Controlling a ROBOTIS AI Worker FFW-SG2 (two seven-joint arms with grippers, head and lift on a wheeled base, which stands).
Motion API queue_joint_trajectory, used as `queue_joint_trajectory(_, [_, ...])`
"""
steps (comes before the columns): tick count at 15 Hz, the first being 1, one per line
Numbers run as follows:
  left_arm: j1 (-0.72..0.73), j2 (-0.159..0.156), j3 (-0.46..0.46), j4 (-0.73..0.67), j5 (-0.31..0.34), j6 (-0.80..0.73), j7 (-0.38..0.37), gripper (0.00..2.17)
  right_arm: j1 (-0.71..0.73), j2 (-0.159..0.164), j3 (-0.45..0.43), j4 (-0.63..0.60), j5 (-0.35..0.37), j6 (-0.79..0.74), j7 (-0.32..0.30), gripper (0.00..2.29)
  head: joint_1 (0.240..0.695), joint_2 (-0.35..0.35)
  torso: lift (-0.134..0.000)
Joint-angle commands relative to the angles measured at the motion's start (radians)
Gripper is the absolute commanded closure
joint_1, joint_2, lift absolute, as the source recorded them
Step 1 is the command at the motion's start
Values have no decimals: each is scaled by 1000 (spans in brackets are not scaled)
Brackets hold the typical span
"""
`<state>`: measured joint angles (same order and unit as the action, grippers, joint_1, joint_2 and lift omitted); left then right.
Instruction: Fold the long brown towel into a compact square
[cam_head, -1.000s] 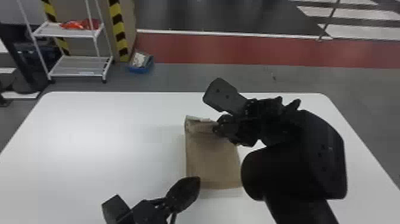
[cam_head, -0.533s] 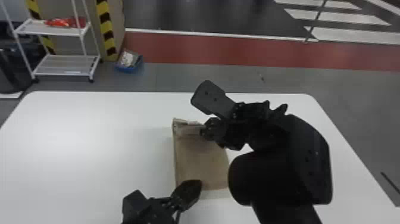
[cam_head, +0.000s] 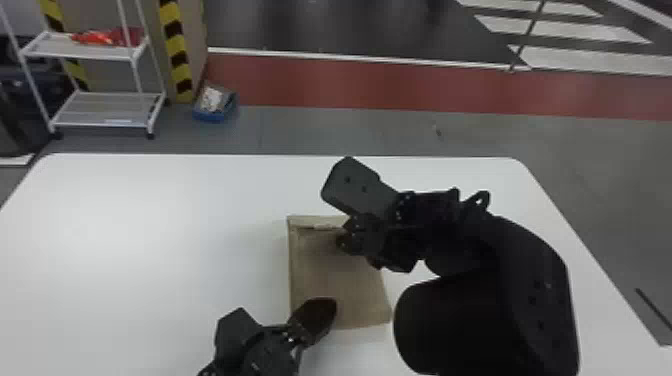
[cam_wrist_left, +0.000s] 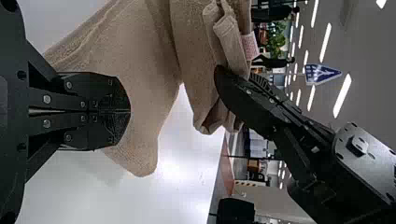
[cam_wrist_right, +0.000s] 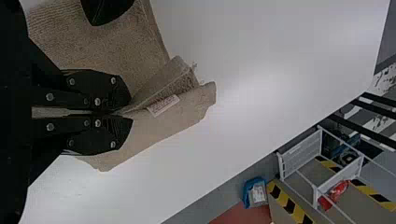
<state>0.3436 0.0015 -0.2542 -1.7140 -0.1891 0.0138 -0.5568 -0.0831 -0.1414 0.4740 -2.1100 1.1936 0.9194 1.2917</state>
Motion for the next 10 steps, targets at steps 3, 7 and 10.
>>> queue_joint_trajectory(3, [-26, -4, 3, 34, -7, 41, 6, 2145, 45, -63, 8, -48, -3, -9, 14, 1092, 695, -155, -125])
queue_joint_trajectory(7, [-40, -4, 10, 53, -7, 59, 11, 2145, 85, -92, 6, -76, -3, -21, 43, 1092, 695, -161, -125])
queue_joint_trajectory(10, [-52, -4, 6, 65, -7, 75, 21, 2145, 102, -101, 9, -96, -3, -21, 69, 1092, 695, -161, -125])
